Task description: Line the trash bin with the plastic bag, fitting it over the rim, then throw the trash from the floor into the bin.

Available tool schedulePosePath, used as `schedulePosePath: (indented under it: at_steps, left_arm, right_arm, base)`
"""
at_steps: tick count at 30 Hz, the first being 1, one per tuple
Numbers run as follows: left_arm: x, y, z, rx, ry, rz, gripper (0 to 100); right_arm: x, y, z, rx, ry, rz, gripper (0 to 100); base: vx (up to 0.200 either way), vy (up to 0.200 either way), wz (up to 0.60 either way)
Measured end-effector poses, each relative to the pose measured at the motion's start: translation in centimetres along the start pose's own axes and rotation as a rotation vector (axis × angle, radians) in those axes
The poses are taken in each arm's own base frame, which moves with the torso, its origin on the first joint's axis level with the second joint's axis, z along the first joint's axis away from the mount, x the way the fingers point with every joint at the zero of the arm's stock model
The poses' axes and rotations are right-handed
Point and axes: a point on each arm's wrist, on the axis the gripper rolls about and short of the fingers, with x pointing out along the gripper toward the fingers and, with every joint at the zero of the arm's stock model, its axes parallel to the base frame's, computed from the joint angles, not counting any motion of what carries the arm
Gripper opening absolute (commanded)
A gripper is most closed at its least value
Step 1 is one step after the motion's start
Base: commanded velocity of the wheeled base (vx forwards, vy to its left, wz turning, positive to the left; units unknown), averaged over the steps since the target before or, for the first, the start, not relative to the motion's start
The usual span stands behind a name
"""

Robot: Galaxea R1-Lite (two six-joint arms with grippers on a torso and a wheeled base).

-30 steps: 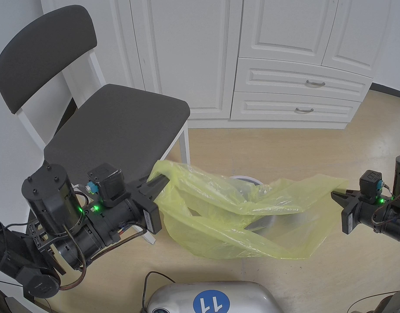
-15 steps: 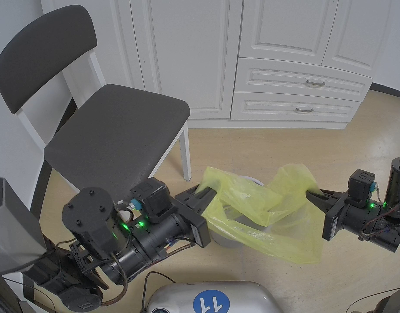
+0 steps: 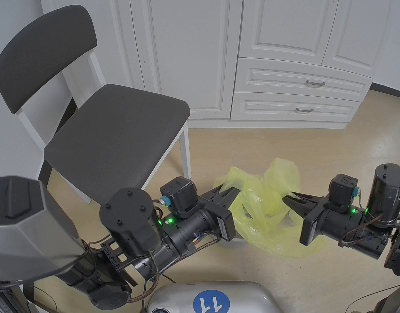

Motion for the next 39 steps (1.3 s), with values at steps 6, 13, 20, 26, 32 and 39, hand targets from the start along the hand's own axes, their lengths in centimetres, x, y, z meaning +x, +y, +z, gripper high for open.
schedulePosePath:
  at_steps: [6,13,20,26,32,39]
  left_arm:
    - [1.0,1.1,-1.1,-0.028,0.014,0.031,0]
    - [2.7,3.1,-2.7,-0.083,0.025,0.078,0]
    - [3.8,5.6,-4.6,-0.127,0.045,0.135,0]
    - [4.3,6.8,-5.6,-0.143,0.056,0.162,0]
    - [5.8,8.3,-6.1,-0.230,0.010,0.186,0]
    - [7.6,9.9,-6.4,-0.295,-0.050,0.199,0]
  right_arm:
    - [2.1,-0.1,-1.3,0.025,0.005,-0.011,0]
    - [5.0,-0.9,-2.9,0.088,-0.015,-0.037,0]
    - [8.5,-2.3,-5.6,0.145,0.013,-0.076,0]
    - [10.5,-3.1,-7.2,0.215,0.045,-0.091,0]
    - [13.2,-4.7,-8.7,0.314,0.057,-0.131,0]
    - [14.3,-7.5,-9.4,0.352,0.044,-0.197,0]
  base:
    - [0.000,0.000,0.00]
    - [0.000,0.000,0.00]
    - [0.000,0.000,0.00]
    - [0.000,0.000,0.00]
    - [0.000,0.000,0.00]
    - [0.000,0.000,0.00]
